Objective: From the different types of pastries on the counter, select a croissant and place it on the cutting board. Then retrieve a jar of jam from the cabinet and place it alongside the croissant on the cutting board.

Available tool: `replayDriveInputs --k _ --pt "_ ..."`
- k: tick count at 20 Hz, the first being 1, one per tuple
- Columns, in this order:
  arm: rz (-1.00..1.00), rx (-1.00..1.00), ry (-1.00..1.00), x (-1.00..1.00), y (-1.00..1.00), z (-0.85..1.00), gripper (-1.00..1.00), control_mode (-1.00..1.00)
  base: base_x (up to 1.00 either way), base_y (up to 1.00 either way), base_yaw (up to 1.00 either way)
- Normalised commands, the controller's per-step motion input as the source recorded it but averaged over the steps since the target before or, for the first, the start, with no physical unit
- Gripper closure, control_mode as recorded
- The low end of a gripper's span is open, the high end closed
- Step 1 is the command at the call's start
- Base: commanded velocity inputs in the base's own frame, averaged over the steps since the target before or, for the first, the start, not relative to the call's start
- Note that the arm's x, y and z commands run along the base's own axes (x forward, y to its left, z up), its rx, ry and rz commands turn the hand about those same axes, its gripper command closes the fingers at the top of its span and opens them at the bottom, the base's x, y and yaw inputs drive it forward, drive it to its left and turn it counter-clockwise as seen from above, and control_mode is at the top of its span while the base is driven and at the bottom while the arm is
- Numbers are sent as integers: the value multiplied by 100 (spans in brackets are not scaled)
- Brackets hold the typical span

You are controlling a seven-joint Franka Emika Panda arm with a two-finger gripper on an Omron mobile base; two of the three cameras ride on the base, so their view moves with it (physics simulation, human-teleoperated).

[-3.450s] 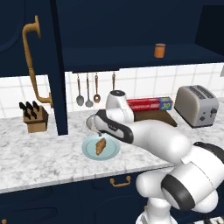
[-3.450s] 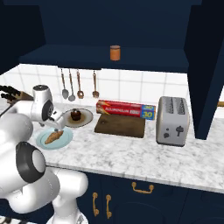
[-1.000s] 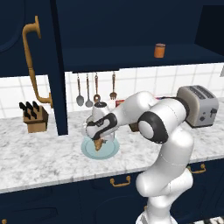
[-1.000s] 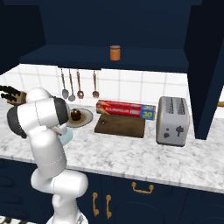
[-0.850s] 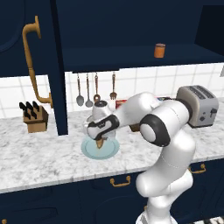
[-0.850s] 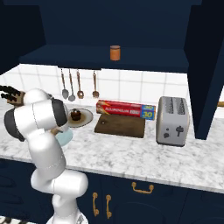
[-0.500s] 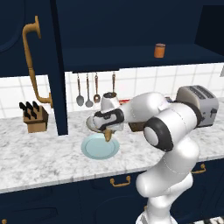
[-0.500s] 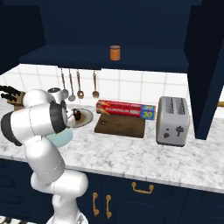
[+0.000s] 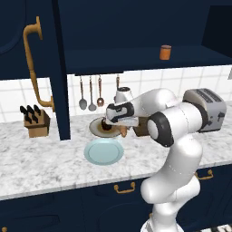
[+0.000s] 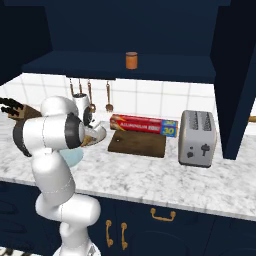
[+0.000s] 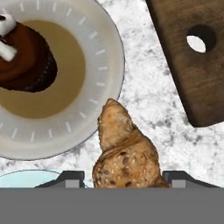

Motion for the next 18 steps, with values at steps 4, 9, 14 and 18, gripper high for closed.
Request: replayDriveInputs --k 4,9,14,18 --pt "0 -4 -2 53 -64 -14 100 -100 0 0 0" --pt "0 0 -4 55 -67 -2 100 -100 0 0 0" --pt "13 0 -1 21 -75 -32 100 -100 0 0 0" --pt "15 -1 -6 26 -56 -33 100 -100 0 0 0"
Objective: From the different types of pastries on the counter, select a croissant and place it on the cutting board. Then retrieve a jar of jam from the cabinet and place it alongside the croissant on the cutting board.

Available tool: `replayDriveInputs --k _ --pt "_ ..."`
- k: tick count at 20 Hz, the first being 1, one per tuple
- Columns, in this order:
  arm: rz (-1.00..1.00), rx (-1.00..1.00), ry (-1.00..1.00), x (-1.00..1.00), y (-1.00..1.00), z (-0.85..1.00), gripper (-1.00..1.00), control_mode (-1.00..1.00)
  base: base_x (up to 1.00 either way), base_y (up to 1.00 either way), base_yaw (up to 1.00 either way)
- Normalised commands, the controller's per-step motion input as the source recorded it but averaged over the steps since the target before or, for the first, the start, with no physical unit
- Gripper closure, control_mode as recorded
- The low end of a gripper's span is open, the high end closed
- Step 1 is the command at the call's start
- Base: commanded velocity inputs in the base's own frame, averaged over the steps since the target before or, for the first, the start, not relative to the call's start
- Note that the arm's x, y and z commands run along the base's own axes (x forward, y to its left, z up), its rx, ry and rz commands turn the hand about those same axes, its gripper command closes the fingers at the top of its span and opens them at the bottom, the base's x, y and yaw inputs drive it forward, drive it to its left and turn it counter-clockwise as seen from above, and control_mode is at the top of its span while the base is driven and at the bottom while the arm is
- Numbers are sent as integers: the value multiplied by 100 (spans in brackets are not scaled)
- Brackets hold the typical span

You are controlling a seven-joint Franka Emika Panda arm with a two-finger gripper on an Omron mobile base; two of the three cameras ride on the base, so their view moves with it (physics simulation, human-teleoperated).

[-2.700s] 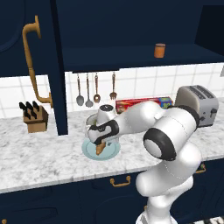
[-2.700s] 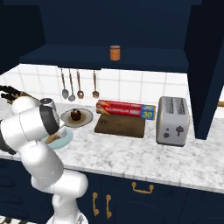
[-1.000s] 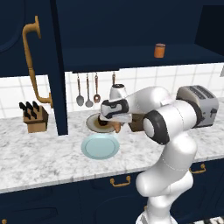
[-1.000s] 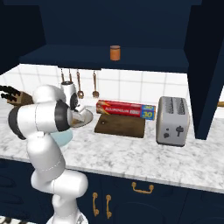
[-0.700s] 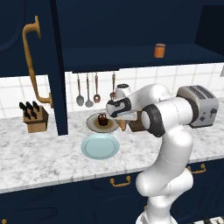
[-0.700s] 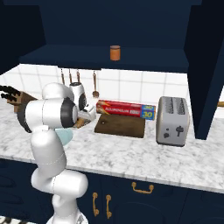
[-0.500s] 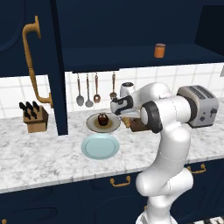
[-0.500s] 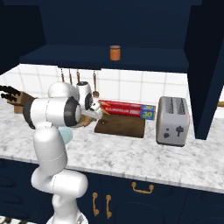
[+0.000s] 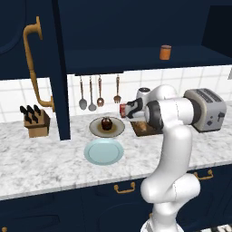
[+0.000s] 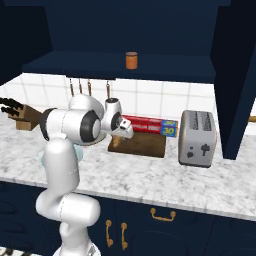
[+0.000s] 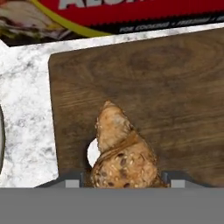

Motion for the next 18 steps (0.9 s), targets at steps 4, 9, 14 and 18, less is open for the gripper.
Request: replayDriveInputs --k 4,9,14,18 --pt "9 0 -5 45 -13 -22 100 -100 0 0 0" --pt "0 0 -10 48 -5 -8 100 -100 0 0 0" --pt "0 0 -3 25 -4 -29 -100 -100 0 0 0" --pt "0 0 0 22 -18 -22 -100 -100 0 0 0"
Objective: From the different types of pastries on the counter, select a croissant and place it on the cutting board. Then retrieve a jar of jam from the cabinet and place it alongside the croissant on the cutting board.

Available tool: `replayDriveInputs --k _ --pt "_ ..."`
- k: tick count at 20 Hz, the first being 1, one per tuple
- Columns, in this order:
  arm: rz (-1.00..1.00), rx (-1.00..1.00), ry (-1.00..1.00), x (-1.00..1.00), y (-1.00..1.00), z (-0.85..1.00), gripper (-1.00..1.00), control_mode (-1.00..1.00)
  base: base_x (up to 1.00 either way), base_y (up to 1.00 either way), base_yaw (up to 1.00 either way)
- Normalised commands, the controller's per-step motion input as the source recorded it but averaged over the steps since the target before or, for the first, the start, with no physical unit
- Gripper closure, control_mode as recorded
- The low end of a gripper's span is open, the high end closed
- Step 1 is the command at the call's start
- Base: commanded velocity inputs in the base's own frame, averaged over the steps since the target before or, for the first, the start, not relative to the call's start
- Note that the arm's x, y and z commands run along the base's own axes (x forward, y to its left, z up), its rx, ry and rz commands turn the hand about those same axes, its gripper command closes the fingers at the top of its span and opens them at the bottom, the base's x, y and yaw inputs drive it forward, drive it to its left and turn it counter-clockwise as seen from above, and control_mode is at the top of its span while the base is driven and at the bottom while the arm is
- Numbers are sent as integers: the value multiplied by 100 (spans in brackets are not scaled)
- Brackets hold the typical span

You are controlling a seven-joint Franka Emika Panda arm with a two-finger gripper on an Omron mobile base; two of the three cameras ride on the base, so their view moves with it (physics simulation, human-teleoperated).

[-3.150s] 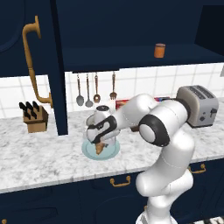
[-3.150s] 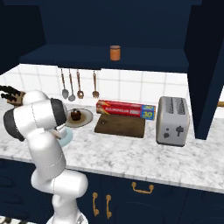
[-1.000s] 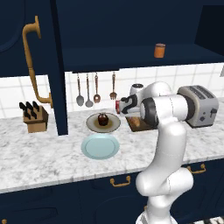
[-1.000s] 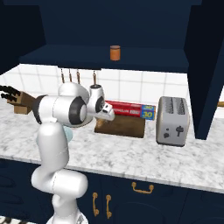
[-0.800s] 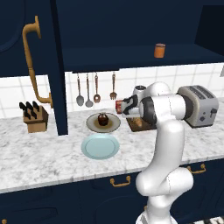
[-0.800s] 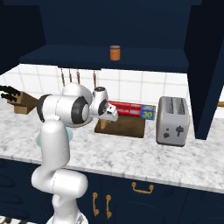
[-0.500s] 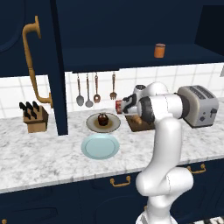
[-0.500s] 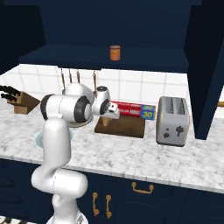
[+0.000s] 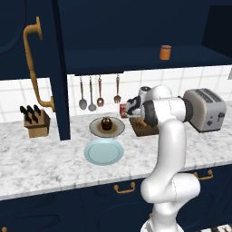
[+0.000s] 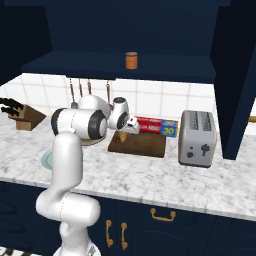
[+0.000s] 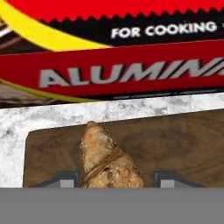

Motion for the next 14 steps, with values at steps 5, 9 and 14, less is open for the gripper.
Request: replayDriveInputs --k 5,9,14 --pt "0 0 0 2 -22 -2 -100 -100 0 0 0" --pt "0 1 0 -3 -22 1 -100 -100 0 0 0" --pt "0 8 0 -33 -8 22 -100 -100 0 0 0"
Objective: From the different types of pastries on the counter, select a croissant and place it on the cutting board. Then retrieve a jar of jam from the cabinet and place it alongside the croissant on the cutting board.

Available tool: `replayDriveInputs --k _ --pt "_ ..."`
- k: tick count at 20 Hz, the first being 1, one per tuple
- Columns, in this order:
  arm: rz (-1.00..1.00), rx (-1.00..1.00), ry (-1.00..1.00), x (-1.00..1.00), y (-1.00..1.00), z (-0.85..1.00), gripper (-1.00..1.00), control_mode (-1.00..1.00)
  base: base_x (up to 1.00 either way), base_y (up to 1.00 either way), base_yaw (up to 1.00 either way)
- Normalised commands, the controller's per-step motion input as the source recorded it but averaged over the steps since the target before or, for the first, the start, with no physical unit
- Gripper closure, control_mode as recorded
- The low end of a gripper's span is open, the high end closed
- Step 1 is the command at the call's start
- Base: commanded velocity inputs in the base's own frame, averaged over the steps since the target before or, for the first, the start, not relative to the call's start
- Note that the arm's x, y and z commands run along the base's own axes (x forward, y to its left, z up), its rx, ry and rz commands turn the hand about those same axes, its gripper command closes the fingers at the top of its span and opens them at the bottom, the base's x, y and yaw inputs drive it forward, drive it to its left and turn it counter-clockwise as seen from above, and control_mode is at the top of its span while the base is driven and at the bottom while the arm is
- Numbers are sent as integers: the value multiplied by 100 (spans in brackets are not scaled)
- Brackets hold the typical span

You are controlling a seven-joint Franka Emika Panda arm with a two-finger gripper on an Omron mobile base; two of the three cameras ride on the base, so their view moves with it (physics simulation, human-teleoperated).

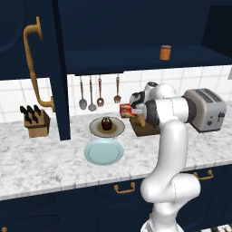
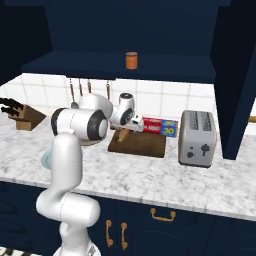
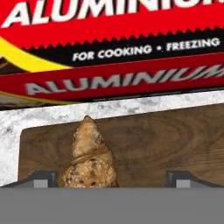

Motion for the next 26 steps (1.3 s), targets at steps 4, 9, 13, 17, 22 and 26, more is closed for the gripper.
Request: replayDriveInputs --k 4,9,13,17,22,26 --pt "0 9 0 -35 0 32 -100 -100 0 0 0" --pt "0 3 -17 -75 -7 -5 -100 -100 0 0 0" --pt "0 0 -33 -64 0 22 -100 -100 0 0 0" --pt "0 0 -18 -38 0 51 -100 -100 0 0 0" --pt "0 0 -5 -41 -2 100 -100 -100 0 0 0" --pt "0 0 -14 -47 0 100 -100 -100 0 0 0"
